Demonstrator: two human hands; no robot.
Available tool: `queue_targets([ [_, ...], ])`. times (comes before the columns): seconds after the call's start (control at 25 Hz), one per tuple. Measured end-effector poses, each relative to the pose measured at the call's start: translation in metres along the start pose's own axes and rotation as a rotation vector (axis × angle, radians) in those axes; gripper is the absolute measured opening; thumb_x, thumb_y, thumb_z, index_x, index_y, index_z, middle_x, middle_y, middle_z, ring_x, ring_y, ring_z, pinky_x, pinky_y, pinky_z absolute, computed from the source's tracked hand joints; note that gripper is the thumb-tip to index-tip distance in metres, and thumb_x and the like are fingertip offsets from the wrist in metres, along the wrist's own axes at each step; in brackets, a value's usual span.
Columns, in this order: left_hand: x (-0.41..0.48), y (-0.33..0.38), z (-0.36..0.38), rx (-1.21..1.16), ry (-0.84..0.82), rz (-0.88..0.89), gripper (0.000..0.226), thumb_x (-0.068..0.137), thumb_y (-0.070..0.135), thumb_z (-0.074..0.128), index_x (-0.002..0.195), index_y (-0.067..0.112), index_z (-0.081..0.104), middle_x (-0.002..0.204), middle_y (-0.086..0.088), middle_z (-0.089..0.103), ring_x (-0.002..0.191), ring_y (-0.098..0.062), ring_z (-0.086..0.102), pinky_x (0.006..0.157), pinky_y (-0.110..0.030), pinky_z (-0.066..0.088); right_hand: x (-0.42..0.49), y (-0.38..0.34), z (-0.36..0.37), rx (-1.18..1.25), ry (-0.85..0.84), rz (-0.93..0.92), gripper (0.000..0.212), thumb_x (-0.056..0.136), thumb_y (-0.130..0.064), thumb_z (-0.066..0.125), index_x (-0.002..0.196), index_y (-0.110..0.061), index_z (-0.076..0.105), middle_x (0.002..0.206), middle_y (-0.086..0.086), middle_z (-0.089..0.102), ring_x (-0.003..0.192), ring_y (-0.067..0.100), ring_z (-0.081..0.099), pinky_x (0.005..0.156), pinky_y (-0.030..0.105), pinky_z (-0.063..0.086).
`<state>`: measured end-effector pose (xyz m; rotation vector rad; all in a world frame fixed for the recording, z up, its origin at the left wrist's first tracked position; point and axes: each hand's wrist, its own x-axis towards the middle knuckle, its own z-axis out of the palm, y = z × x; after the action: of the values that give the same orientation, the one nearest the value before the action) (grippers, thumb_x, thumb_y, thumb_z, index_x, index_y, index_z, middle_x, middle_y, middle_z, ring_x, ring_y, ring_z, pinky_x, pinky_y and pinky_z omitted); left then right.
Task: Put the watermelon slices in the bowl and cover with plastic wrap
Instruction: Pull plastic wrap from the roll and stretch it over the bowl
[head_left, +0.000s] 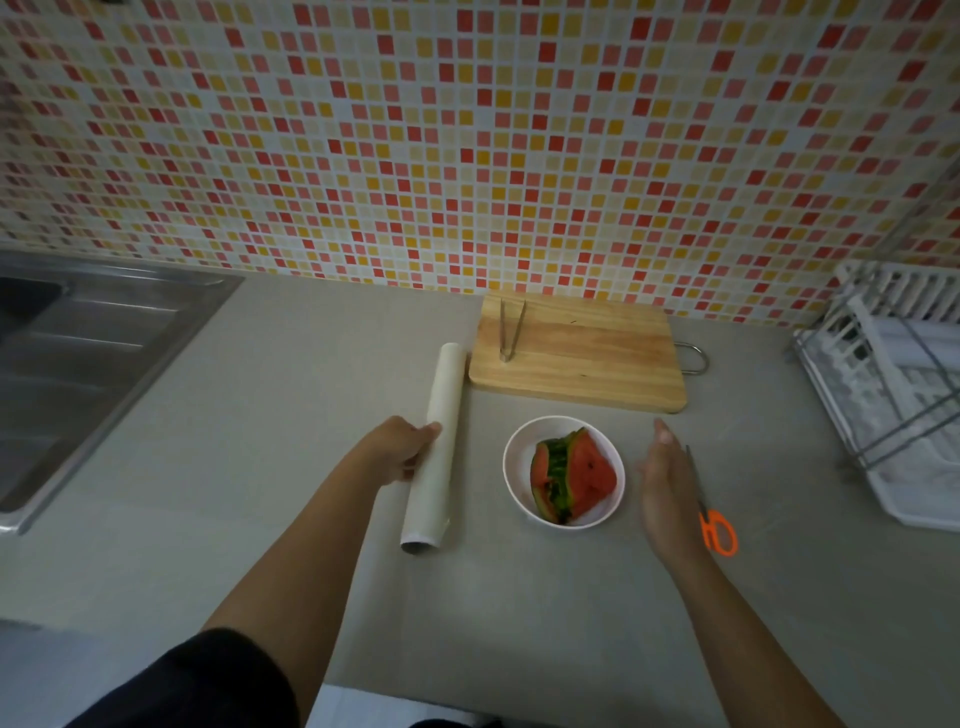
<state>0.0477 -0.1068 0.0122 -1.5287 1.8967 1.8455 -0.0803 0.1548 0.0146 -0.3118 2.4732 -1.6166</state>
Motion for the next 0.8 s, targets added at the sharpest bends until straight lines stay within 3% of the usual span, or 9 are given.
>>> queue_targets([
  [0.12,-0.015,0.012,-0.006,-0.295,-0.097,-0.028,0.038,0.095,0.026,0.057,0.116,-0.005,0.047,0.102,-0.015,0.058,0.092,-0.026,0.058,0.083,-0.041,0.051,-0.005,-0.013,0.001,0.018,-0.048,-0.032,0.041,0.099,-0.028,0.031,0.135,-0.013,0.045,0.141,0.007,0.046,0.124,0.017,0.044,0.104,0.026,0.028],
  [0.24,-0.039,0.033,0.004,-0.368,-0.129,0.139,0.033,0.095,0.029,0.057,0.113,0.001,0.053,0.093,-0.011,0.06,0.081,-0.021,0.058,0.071,-0.04,0.052,-0.009,-0.033,0.008,0.064,-0.138,-0.088,0.024,0.094,-0.027,0.048,0.115,-0.024,0.06,0.117,-0.003,0.063,0.104,0.007,0.055,0.085,0.02,0.037],
  [0.32,-0.057,0.05,0.016,-0.374,-0.124,0.314,0.04,0.094,0.032,0.058,0.12,0.003,0.052,0.101,-0.012,0.061,0.085,-0.022,0.061,0.07,-0.042,0.053,-0.008,-0.051,0.009,0.113,-0.198,-0.143,0.015,0.092,-0.028,0.054,0.1,-0.037,0.063,0.102,-0.017,0.066,0.099,0.005,0.061,0.078,0.016,0.042],
  [0.4,-0.078,0.07,0.029,-0.391,-0.162,0.48,0.042,0.093,0.03,0.059,0.129,0.011,0.051,0.114,-0.011,0.062,0.096,-0.023,0.062,0.078,-0.043,0.055,-0.003,-0.075,0.005,0.15,-0.225,-0.221,0.017,0.09,-0.029,0.056,0.092,-0.044,0.064,0.097,-0.022,0.068,0.097,0.002,0.062,0.08,0.016,0.045],
  [0.52,-0.108,0.099,0.046,-0.438,-0.234,0.659,0.031,0.092,0.026,0.06,0.122,0.023,0.056,0.113,-0.004,0.064,0.099,-0.019,0.063,0.082,-0.038,0.055,0.011,-0.12,-0.008,0.258,-0.224,-0.307,0.017,0.089,-0.03,0.058,0.09,-0.045,0.066,0.1,-0.018,0.069,0.1,0.004,0.063,0.091,0.029,0.049],
  [0.72,-0.137,0.114,0.068,-0.33,-0.227,0.848,0.04,0.077,0.04,0.064,0.116,0.04,0.055,0.117,0.0,0.062,0.105,-0.018,0.062,0.089,-0.04,0.055,0.041,-0.206,-0.039,0.396,-0.113,-0.404,0.011,0.085,-0.039,0.06,0.095,-0.04,0.065,0.109,-0.013,0.068,0.101,0.003,0.064,0.094,0.034,0.052],
  [0.8,-0.143,0.11,0.078,-0.292,-0.249,0.866,0.046,0.076,0.042,0.064,0.12,0.038,0.054,0.118,0.001,0.062,0.104,-0.016,0.063,0.088,-0.039,0.056,0.046,-0.228,-0.047,0.411,-0.103,-0.411,0.021,0.083,-0.044,0.062,0.101,-0.035,0.066,0.109,-0.012,0.068,0.1,0.002,0.064,0.093,0.034,0.053],
])
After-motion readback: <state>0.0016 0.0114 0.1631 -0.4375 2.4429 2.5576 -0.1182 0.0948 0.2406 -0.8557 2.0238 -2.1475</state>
